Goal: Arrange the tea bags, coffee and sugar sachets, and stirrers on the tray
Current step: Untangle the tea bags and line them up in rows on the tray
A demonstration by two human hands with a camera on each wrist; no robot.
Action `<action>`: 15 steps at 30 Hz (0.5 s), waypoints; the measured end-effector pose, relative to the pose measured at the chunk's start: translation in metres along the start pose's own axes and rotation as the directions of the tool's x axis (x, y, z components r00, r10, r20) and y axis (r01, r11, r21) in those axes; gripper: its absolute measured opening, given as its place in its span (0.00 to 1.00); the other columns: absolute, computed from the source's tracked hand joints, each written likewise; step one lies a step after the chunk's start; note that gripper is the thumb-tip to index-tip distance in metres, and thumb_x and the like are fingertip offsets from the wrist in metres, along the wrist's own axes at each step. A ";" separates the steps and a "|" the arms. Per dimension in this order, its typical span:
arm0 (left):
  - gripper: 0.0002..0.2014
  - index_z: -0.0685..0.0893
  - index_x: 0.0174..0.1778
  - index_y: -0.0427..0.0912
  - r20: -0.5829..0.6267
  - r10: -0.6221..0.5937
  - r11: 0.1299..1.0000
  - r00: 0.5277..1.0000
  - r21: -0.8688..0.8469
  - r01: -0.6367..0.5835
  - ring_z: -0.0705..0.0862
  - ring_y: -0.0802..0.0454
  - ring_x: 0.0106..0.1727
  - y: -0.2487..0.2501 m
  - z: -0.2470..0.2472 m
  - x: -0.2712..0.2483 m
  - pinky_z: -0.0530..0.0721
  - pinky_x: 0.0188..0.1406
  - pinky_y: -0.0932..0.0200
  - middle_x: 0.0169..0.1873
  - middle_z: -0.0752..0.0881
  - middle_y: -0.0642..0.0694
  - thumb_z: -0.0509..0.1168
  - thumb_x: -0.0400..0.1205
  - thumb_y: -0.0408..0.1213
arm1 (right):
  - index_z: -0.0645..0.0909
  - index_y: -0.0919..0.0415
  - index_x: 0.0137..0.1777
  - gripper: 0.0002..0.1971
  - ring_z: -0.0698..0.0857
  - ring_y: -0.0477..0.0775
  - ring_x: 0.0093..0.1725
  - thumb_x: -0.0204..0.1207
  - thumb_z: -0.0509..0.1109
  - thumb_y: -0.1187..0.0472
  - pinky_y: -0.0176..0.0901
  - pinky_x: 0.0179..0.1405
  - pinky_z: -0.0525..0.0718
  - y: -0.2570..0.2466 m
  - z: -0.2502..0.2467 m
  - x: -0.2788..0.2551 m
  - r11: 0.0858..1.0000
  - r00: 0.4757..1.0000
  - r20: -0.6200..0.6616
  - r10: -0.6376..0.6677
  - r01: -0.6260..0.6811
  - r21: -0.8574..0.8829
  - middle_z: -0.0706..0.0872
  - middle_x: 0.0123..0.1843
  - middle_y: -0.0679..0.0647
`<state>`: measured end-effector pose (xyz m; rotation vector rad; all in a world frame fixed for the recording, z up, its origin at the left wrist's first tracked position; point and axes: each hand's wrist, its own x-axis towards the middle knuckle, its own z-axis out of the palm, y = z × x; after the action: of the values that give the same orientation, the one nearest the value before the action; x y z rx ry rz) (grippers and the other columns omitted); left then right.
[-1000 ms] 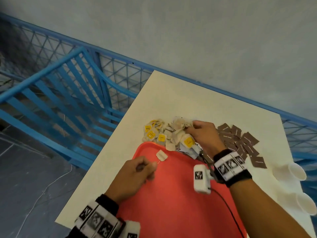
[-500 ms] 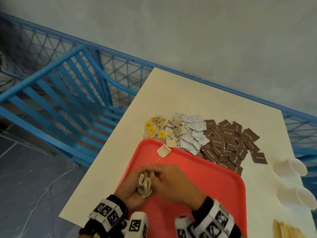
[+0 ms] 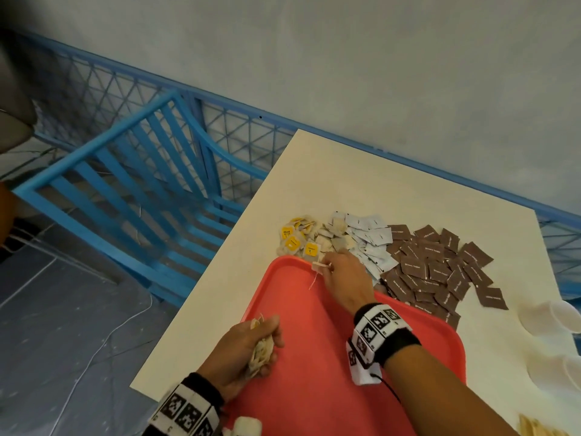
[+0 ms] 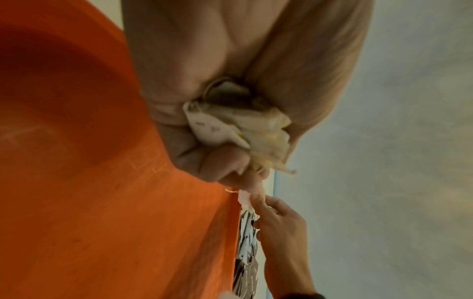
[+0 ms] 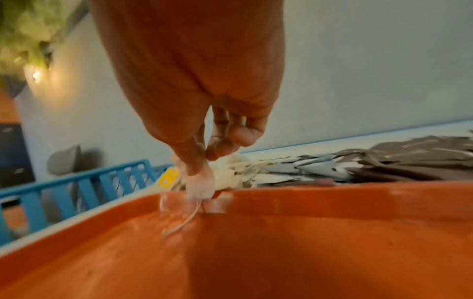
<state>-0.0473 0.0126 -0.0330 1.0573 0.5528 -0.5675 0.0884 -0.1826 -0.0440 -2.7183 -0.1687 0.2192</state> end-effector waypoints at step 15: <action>0.14 0.84 0.45 0.25 0.227 0.302 0.834 0.926 0.408 -0.372 0.73 0.57 0.19 -0.005 0.075 -0.041 0.70 0.17 0.66 0.20 0.81 0.51 0.72 0.81 0.37 | 0.86 0.59 0.47 0.02 0.83 0.48 0.34 0.80 0.73 0.62 0.37 0.33 0.79 -0.011 -0.057 -0.191 0.407 0.957 0.180 0.228 -0.262 0.875 0.93 0.40 0.55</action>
<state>-0.0694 -0.0510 0.0201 1.4965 0.0837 -0.4624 -0.0892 -0.2233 0.0366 -1.6192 0.2921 0.3218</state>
